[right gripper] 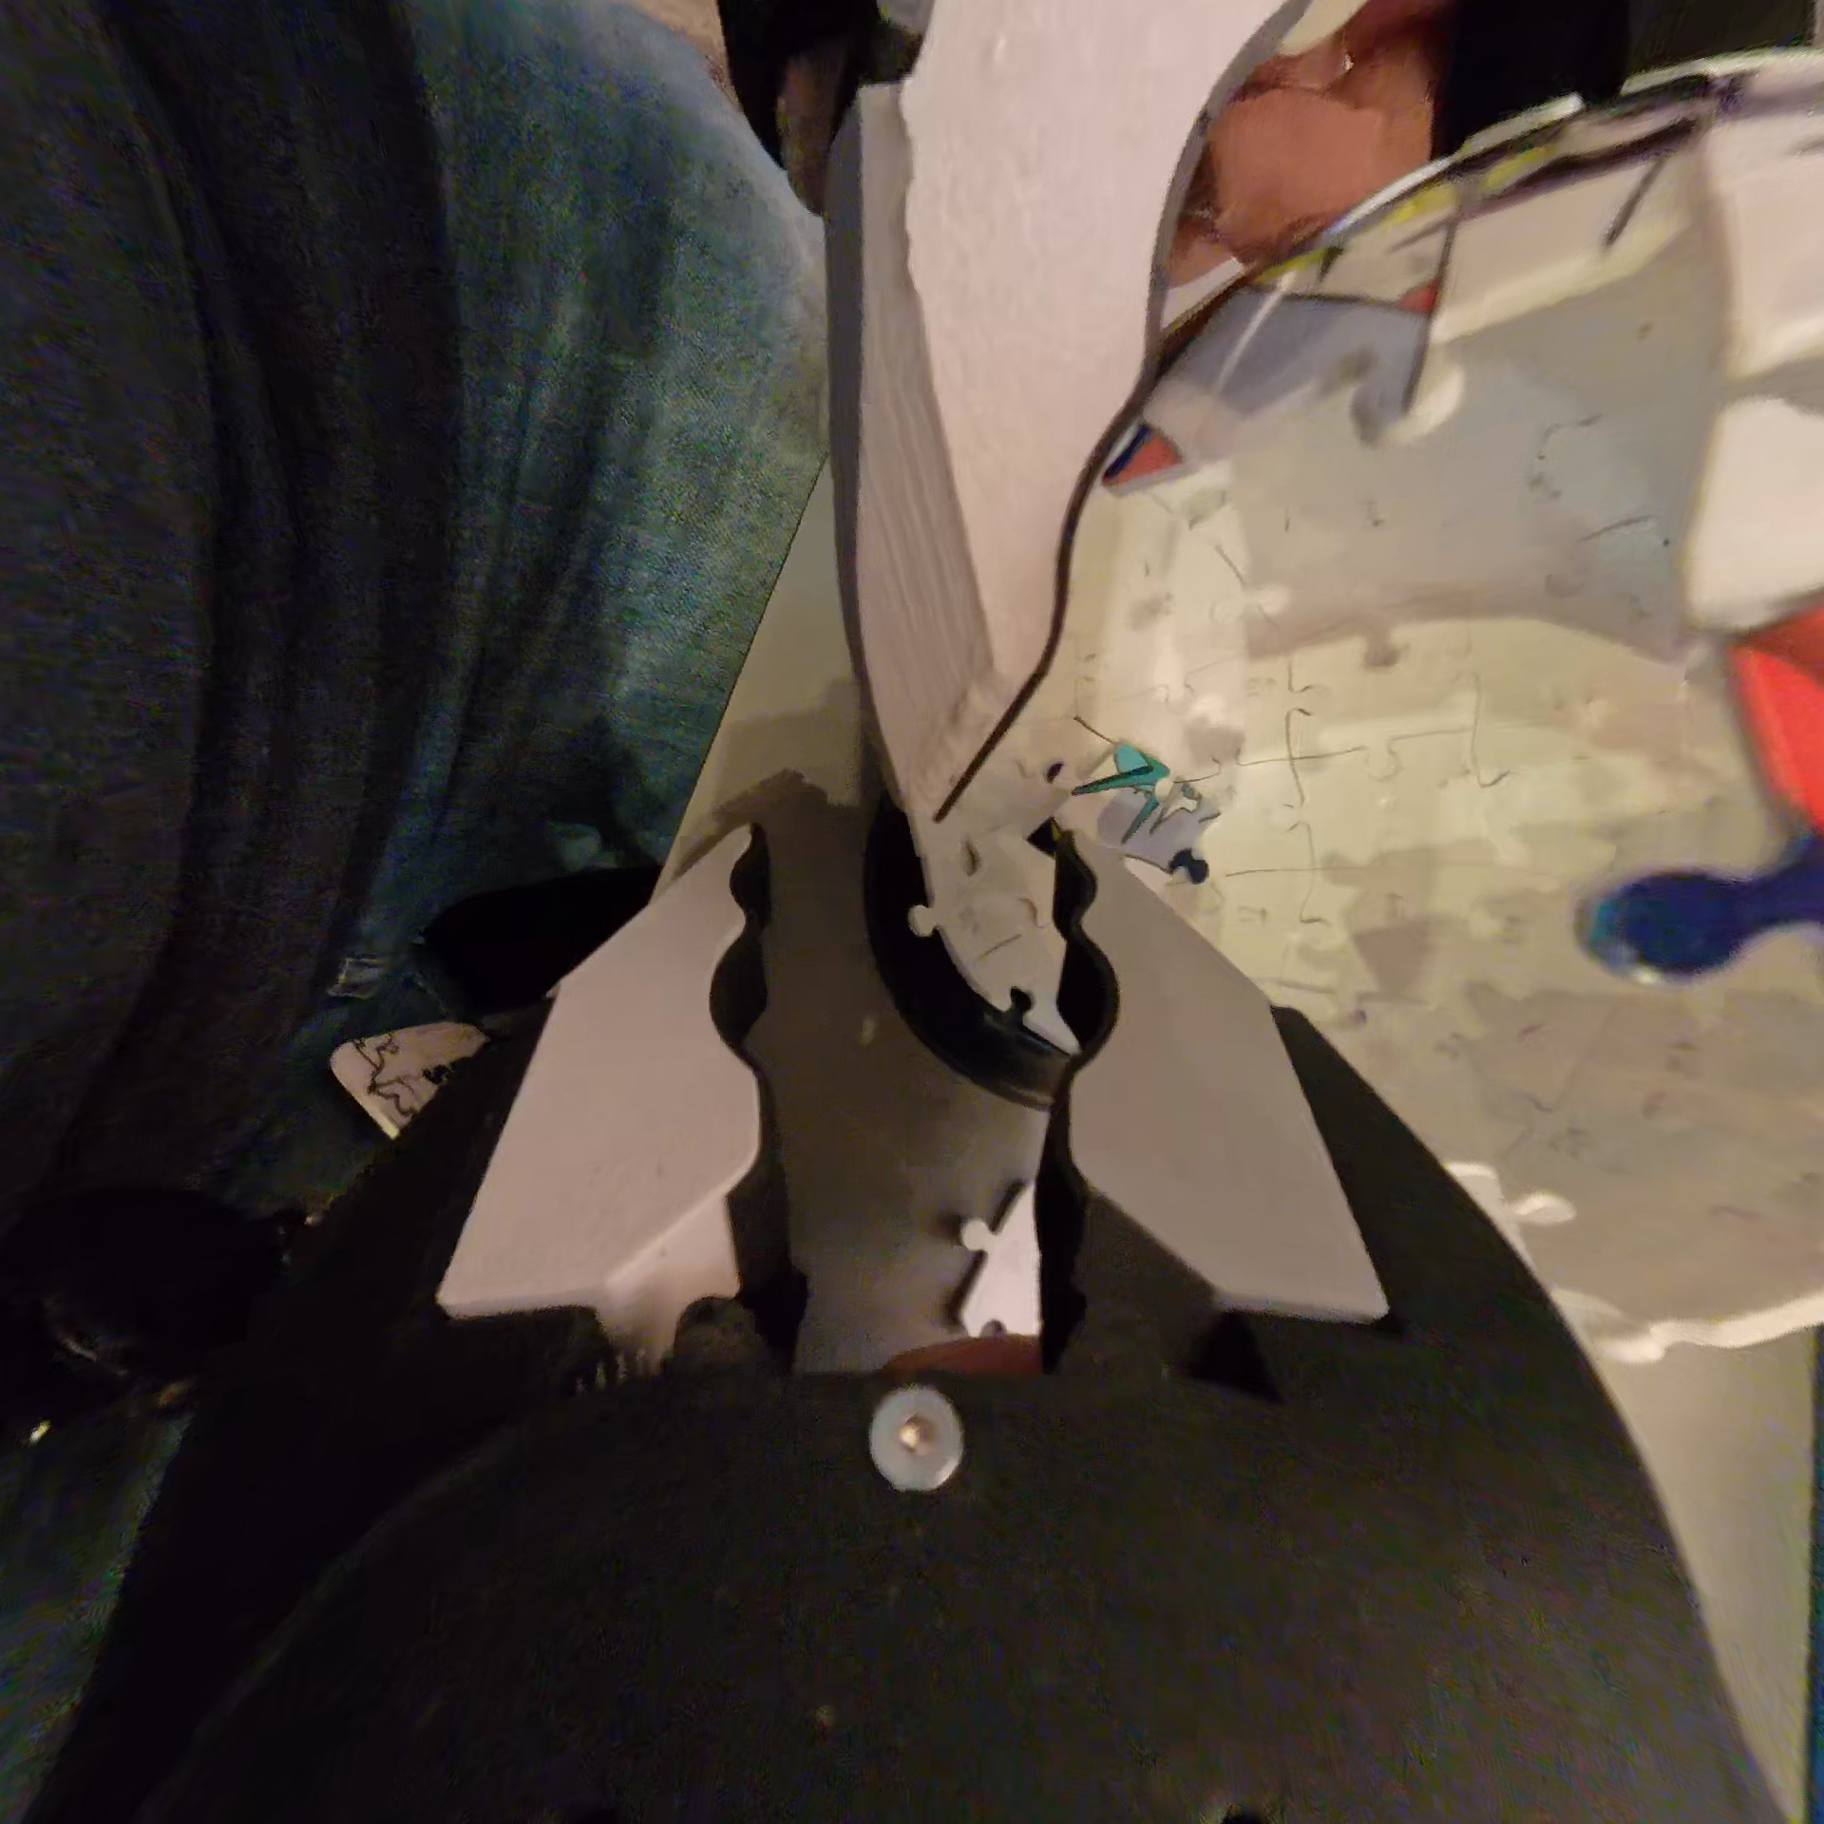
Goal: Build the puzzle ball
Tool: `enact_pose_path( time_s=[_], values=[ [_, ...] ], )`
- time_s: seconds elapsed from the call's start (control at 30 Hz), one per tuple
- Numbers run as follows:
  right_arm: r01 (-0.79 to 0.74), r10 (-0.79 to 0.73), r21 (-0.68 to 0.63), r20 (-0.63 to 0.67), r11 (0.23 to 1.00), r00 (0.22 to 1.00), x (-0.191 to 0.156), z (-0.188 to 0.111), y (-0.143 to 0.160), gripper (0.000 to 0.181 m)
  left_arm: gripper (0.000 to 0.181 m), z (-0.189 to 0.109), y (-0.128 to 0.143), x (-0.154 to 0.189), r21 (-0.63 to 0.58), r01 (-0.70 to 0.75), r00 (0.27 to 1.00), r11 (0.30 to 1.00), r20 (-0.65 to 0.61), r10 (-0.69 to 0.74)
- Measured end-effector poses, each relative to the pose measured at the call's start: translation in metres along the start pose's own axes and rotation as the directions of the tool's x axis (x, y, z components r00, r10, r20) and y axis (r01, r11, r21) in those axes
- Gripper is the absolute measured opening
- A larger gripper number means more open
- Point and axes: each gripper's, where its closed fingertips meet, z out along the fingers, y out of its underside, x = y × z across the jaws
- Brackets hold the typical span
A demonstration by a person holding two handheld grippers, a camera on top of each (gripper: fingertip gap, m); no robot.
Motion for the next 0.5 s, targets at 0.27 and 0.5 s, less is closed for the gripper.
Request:
enact_pose_path(
  time_s=[0.27,0.5],
  values=[
    [-0.056,0.055,0.022,0.051,0.998,0.997,-0.011,0.008,-0.007,0.085,0.121,-0.002,0.000,-0.003,0.002,-0.002,1.000,1.000,0.018,0.002],
    [-0.037,0.037,0.003,0.057,0.999,0.998,-0.014,0.007,-0.002,0.087,0.121,-0.003,0.001,-0.006,0.007,0.007,1.000,1.000,0.026,-0.007]
  ],
)
